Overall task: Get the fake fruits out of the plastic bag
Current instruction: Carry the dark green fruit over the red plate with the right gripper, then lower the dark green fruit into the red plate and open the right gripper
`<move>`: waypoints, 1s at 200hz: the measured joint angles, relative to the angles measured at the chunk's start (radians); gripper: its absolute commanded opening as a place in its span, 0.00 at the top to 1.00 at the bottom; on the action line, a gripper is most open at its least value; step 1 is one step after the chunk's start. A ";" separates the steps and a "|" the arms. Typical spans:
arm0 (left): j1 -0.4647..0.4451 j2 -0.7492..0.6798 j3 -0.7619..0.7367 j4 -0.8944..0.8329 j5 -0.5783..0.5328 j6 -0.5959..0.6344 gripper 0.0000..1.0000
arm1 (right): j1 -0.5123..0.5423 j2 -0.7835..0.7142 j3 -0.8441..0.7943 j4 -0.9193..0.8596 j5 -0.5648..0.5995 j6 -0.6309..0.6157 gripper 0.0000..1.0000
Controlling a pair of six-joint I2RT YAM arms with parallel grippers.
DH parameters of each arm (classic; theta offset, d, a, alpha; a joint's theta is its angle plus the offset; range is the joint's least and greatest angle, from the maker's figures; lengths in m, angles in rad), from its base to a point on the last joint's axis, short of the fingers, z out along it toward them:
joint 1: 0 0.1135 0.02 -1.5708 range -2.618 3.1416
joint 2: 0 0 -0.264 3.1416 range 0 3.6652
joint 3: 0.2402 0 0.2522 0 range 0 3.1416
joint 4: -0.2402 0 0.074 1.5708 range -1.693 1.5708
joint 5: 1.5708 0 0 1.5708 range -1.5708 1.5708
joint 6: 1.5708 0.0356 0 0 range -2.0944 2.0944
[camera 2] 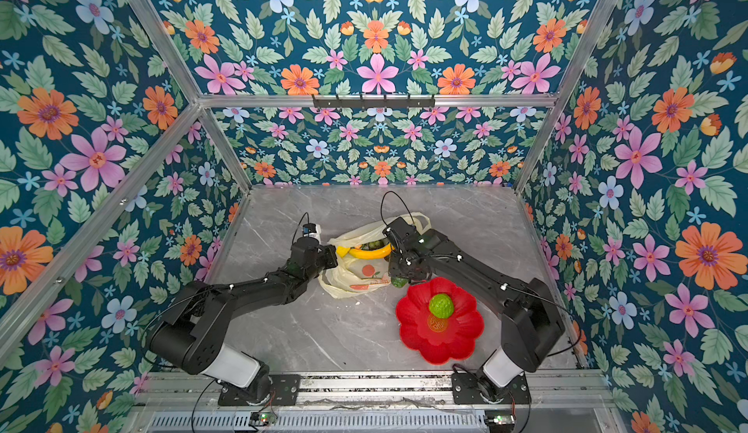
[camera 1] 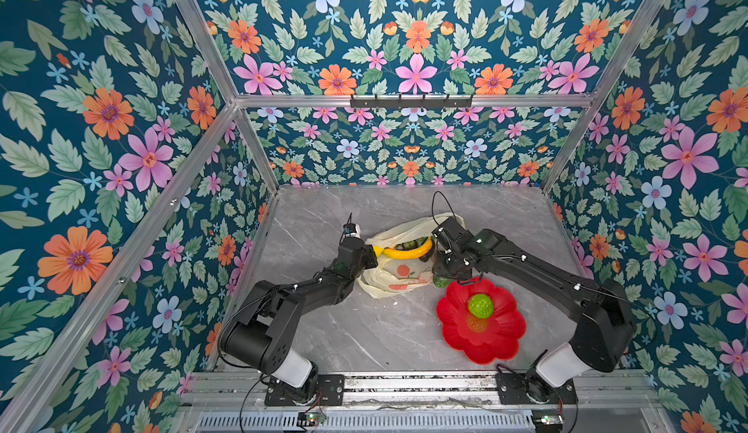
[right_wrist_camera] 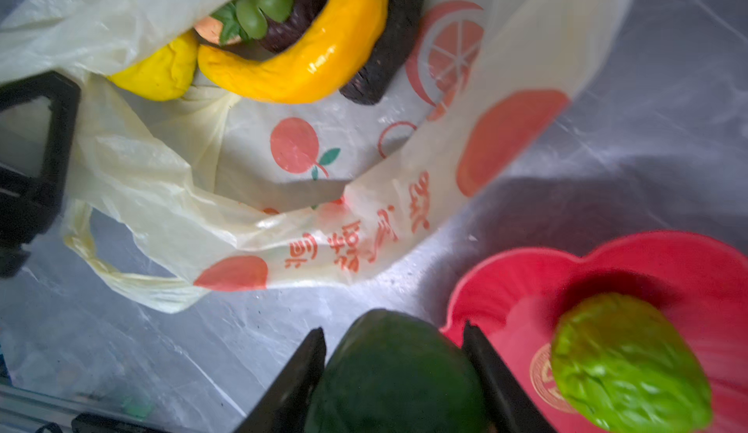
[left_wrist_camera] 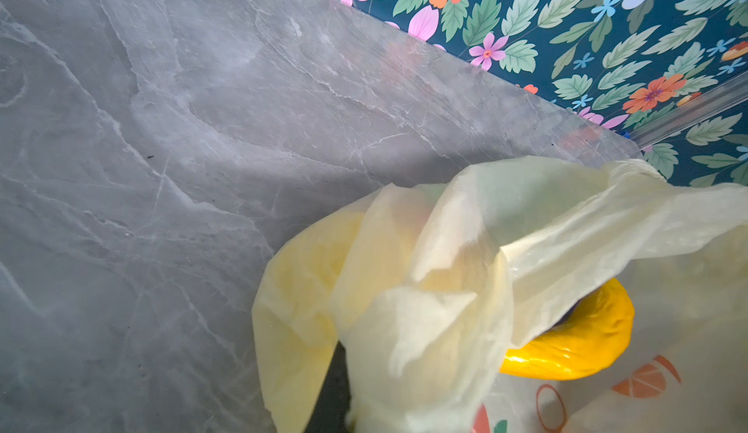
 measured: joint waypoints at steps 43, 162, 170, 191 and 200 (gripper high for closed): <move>0.000 0.000 0.000 -0.001 0.003 0.000 0.90 | 0.005 -0.108 -0.097 -0.094 -0.004 0.000 0.49; 0.000 -0.004 0.000 -0.015 -0.009 0.006 0.90 | 0.065 -0.156 -0.319 -0.057 -0.162 0.164 0.50; 0.000 -0.004 0.000 -0.015 -0.009 0.006 0.90 | 0.067 -0.161 -0.325 -0.064 -0.167 0.164 0.50; 0.000 -0.008 0.000 -0.015 -0.013 0.006 0.90 | 0.067 -0.164 -0.349 -0.080 -0.180 0.168 0.50; 0.000 -0.008 0.000 -0.015 -0.015 0.006 0.90 | 0.068 -0.165 -0.361 -0.089 -0.180 0.169 0.50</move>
